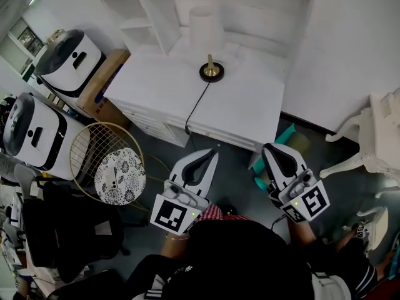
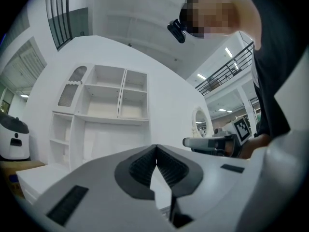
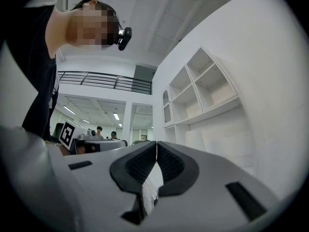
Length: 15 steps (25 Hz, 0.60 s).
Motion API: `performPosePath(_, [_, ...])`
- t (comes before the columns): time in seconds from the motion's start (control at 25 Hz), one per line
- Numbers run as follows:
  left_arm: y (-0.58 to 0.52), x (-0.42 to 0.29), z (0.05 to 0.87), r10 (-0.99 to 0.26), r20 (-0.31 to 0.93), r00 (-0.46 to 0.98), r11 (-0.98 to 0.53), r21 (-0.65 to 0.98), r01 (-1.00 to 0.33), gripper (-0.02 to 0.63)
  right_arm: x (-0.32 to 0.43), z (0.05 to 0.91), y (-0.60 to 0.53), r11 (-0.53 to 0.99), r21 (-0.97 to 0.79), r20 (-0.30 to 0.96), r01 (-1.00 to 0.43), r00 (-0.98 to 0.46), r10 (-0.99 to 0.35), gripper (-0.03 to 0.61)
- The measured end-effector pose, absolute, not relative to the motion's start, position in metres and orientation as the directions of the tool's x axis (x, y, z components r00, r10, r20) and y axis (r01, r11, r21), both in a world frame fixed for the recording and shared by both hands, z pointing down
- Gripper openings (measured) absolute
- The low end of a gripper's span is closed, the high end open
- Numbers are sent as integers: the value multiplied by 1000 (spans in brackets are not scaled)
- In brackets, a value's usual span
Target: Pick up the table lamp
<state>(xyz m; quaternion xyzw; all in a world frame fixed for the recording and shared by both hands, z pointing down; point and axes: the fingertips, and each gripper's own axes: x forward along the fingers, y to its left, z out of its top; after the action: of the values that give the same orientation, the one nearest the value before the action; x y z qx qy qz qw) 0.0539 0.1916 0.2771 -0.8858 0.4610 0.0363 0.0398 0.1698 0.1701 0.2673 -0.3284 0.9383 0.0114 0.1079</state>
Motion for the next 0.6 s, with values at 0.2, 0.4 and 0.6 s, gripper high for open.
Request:
performPosePath(0.2, [183, 52, 284, -816, -74, 573, -571, -55, -819, 12, 178, 273, 166, 771, -58, -199, -635, -749, -632, 15])
performPosePath(0.4, [167, 55, 282, -805, -85, 587, -585, -46, -810, 12, 188, 276, 157, 751, -59, -194, -658, -730, -655, 16])
performPosePath(0.6, [149, 57, 278, -792, -85, 604, -601, -59, -797, 12, 192, 274, 145, 732, -57, -197, -678, -712, -674, 15])
